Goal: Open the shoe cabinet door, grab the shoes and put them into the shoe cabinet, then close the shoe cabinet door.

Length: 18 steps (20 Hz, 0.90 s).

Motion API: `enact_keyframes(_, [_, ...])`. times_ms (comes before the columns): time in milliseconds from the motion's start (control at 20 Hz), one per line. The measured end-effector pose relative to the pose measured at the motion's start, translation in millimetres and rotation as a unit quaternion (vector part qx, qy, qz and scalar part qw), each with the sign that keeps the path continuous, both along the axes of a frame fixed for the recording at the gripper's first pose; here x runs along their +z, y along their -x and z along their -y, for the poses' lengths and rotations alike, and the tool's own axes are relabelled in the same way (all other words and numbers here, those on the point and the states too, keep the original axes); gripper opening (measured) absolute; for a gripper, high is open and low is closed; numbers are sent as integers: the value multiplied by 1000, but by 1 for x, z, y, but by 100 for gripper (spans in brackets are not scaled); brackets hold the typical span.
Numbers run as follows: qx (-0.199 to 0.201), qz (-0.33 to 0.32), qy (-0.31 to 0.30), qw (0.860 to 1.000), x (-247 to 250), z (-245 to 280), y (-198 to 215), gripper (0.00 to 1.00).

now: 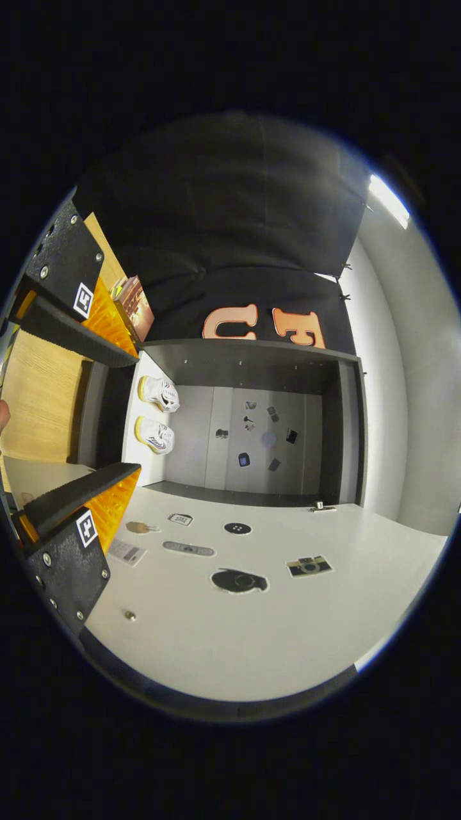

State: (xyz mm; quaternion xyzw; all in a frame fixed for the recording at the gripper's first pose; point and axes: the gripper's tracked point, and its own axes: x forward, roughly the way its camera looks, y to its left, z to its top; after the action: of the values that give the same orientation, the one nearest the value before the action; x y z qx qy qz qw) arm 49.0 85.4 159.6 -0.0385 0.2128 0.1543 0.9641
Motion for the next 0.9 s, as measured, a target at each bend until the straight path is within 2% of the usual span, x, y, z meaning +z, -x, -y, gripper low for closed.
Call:
enact_keyframes(300, [2,-3,30,1000,4,39,44,94])
enact_keyframes(500, [5,-1,24,1000,19,62,64,96])
enact_keyframes(900, [-74,17,48,996,33,154,65,95])
